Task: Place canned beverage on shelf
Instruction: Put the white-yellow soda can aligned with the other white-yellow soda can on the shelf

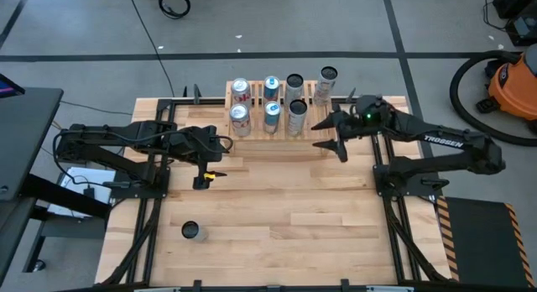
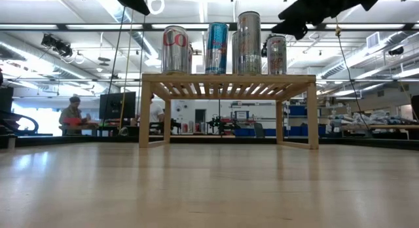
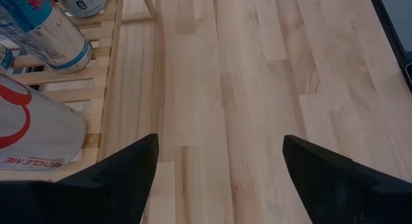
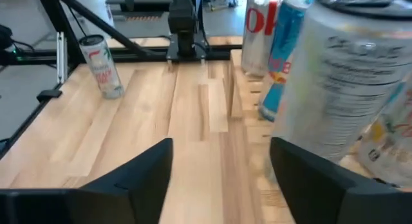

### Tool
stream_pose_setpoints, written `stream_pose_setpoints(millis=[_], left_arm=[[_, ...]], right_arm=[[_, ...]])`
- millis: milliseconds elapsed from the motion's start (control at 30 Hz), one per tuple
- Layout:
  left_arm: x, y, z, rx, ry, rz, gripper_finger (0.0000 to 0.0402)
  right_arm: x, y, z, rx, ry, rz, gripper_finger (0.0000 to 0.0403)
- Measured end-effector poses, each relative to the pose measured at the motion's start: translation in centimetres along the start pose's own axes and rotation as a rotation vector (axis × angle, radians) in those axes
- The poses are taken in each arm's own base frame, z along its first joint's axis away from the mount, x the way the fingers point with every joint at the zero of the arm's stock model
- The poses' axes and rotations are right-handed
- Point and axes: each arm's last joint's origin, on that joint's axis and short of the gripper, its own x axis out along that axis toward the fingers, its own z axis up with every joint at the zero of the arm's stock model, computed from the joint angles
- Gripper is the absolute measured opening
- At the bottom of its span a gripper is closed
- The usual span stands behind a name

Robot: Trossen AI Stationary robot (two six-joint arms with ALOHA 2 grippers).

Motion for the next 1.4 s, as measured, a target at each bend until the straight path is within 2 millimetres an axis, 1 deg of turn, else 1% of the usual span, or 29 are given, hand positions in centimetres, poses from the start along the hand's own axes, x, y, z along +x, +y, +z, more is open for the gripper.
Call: stream_pose_setpoints(millis=[200,433,567,633,700,833,967,1200,1400], left_arm=[[0.0,0.0,0.0,0.002,0.000,0.000,0.0334],[0.0,0.0,0.1,0.002,-0.008,0.001,0.0334],[0.0,0.0,0.1,0.002,-0.010,0.003,0.0334],[0.0,0.0,0.1,0.002,-0.010,0.008,0.0334],[0.0,0.0,0.1,0.002,-0.010,0.013,0.0334],[0.0,0.1,0.1,0.002,-0.009,0.036,0.0334],[0.0,0.2,0.1,0.017,-0.008,0.051,0.0334],[0.0,0.2,0.1,0.029,-0.007,0.052,0.0334],[0.0,0.2,0.1,0.028,-0.007,0.052,0.0334]], right_arm=[[0.9,1.5,0.0,0.061,0.034,-0.081,0.0177],[3.9,2.9,-0.3,0.065,0.060,-0.169,0.0065],[5.4,3.7,-0.3,0.045,0.041,-0.249,0.0012],[6.1,4.0,-0.2,0.040,0.015,-0.292,0.0008],[6.7,4.4,-0.1,0.040,-0.009,-0.336,0.0012],[8.0,5.0,-0.6,0.021,0.011,-0.442,0.0009],[8.8,5.3,-0.8,0.014,0.003,-0.482,0.0005],[9.0,5.0,-0.8,0.036,-0.019,-0.600,0.0007],[8.8,4.9,-0.8,0.037,-0.022,-0.623,0.0007]])
